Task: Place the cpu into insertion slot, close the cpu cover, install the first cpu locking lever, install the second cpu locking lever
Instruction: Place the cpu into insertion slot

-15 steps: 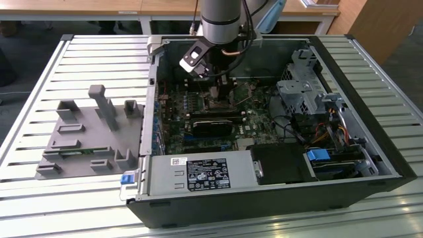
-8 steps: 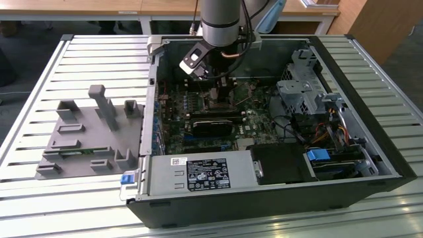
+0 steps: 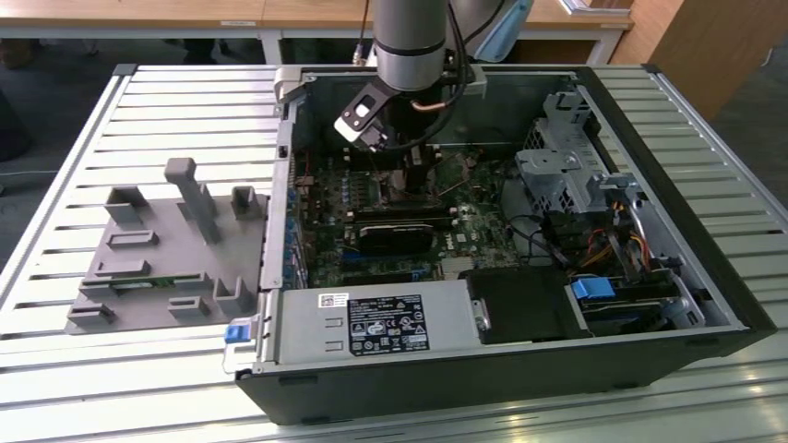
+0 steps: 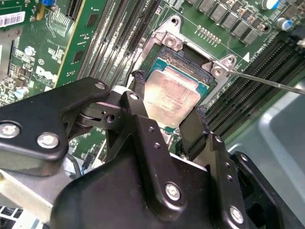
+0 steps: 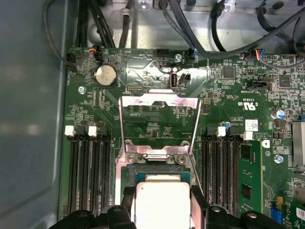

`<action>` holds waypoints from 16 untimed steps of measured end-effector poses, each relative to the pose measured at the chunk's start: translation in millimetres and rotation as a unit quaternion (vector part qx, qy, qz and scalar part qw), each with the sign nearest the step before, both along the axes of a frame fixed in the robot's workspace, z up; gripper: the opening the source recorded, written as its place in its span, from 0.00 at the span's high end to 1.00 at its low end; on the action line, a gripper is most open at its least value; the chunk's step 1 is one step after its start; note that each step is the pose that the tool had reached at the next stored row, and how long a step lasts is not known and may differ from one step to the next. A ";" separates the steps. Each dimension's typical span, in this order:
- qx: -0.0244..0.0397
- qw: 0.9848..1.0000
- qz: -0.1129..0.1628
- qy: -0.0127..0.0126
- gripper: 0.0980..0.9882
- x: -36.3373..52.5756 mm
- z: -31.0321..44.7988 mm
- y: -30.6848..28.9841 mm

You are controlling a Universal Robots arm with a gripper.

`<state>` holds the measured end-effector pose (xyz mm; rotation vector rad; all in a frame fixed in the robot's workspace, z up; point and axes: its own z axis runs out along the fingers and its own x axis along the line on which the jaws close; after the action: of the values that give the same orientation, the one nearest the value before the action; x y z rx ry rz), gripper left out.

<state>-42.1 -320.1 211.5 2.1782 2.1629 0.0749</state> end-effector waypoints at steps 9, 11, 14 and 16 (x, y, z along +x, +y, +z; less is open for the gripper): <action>0.000 1.000 0.000 0.000 0.50 -0.1 -8.3 0.3; 0.000 1.000 0.000 0.001 0.50 -0.1 -9.2 1.2; 0.000 1.000 -0.001 0.001 0.50 -0.1 -10.9 3.2; 0.000 1.000 -0.002 0.001 0.50 -0.2 -12.4 3.7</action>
<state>-42.3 -316.4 199.0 2.1829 2.1594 0.0731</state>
